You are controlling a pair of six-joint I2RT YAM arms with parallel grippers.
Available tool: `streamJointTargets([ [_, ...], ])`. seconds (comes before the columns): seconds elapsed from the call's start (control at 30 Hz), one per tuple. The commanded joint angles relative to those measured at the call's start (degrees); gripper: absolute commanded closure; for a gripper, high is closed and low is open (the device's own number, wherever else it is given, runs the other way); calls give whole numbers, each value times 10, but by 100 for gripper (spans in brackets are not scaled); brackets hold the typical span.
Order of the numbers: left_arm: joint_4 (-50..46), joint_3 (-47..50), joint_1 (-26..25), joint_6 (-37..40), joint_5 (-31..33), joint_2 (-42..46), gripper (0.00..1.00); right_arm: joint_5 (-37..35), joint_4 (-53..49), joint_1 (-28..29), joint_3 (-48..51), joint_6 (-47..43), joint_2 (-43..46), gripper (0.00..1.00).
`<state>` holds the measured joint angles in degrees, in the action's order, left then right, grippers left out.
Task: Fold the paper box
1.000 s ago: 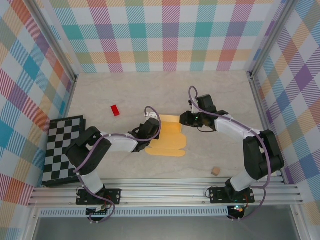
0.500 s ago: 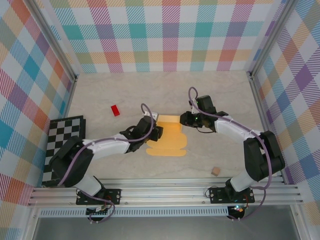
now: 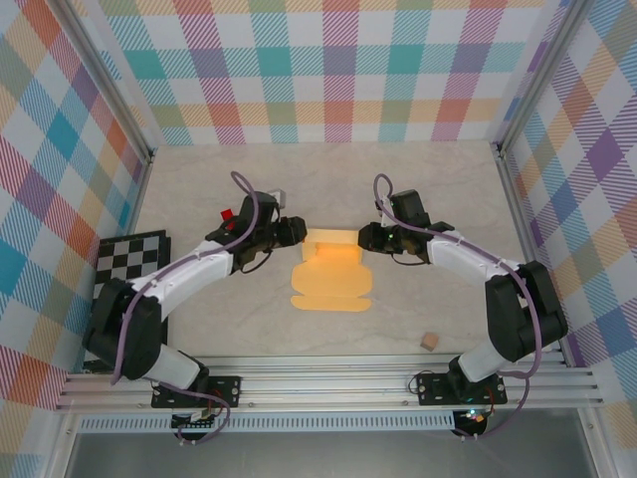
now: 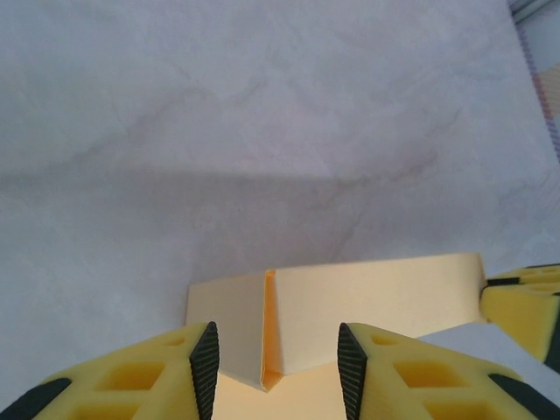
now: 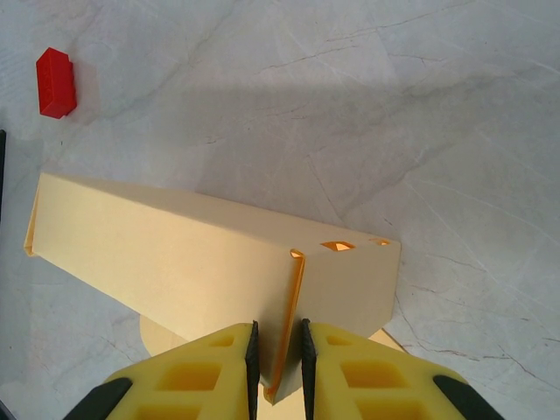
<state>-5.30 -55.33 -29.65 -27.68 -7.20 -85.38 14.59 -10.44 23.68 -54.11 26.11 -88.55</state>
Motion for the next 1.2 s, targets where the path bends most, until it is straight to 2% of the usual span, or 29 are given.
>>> streamJointTargets([
  [0.0, 32, 2, -1, -45, -54, -26, 57, -43, -65, -2, 8, -15, -10, 78],
  [0.1, 41, 13, -1, -21, -55, -23, 64, -43, -64, -2, 8, -16, -10, 78],
  [0.17, 47, 46, -1, 30, -31, 8, 67, -41, -65, -2, 8, -17, -10, 78],
  [0.3, 83, 140, 0, 168, 23, 93, 66, -40, -67, -2, 7, -22, -12, 78],
  [0.4, 182, 210, -1, 219, 30, 107, 60, -42, -70, -2, 3, -29, -14, 78],
  [0.53, 345, 265, -23, 273, 22, 43, 58, -41, -73, -2, -3, -28, -15, 78],
  [0.73, 353, 230, -24, 343, 47, -24, 58, -40, -80, -2, -4, -38, -10, 78],
  [0.8, 335, 216, -8, 364, 28, -32, 59, -36, -80, -2, -4, -48, -9, 77],
  [0.87, 331, 205, 15, 368, -17, -44, 60, -25, -80, -2, -6, -59, -11, 77],
  [1.0, 322, 176, 24, 400, -82, -78, 59, -11, -79, -2, -14, -79, -15, 77],
  [1.17, 295, 128, 24, 421, -104, -120, 60, 7, -78, -2, -25, -95, -25, 77],
])
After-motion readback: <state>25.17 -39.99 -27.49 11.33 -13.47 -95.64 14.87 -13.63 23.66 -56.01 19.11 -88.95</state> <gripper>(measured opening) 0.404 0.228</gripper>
